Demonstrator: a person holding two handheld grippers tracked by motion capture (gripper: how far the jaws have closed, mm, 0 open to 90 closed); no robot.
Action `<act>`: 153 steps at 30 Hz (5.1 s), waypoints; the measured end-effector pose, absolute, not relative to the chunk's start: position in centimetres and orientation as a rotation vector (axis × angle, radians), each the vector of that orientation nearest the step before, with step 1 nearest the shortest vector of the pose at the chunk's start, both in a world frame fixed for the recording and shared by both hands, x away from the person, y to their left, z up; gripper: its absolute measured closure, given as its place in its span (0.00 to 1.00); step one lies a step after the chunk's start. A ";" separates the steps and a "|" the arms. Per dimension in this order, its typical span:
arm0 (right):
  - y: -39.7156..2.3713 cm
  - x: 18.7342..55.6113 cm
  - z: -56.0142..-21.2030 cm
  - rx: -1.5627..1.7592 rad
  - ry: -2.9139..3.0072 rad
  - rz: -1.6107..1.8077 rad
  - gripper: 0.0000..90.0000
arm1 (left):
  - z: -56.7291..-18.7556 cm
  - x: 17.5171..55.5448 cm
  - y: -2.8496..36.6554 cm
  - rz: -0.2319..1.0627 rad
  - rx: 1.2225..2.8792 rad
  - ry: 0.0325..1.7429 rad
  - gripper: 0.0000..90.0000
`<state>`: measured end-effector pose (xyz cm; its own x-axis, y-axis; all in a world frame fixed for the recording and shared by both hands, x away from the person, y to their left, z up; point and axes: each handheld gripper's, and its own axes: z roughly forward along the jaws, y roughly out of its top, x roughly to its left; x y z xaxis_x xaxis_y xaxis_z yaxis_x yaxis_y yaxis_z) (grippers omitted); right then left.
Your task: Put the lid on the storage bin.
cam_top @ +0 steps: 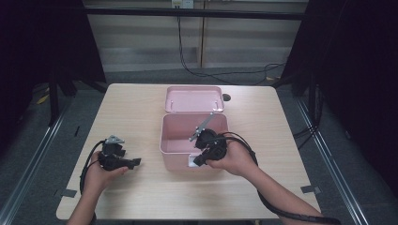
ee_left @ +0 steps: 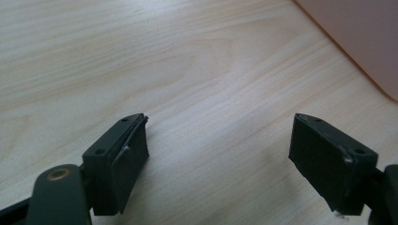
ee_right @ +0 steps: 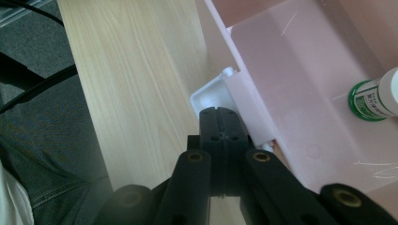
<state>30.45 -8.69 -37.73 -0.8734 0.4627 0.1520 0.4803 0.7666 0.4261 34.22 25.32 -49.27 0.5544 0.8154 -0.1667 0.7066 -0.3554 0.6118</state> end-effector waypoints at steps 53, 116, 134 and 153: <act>-8.4 30.2 -37.7 -0.772 -2.942 -0.706 1.00 | -37.7 44.0 18.6 0.034 2.114 1.431 0.35; -8.9 30.6 -37.9 -0.734 -2.916 -0.747 1.00 | -37.9 52.3 11.9 0.176 2.105 1.486 0.46; -8.9 30.8 -37.9 -0.718 -2.909 -0.747 1.00 | -39.6 54.4 11.6 0.221 2.048 1.548 0.56; -8.9 30.7 -37.9 -0.750 -2.906 -0.742 1.00 | -38.7 54.6 10.9 0.169 2.018 1.620 0.92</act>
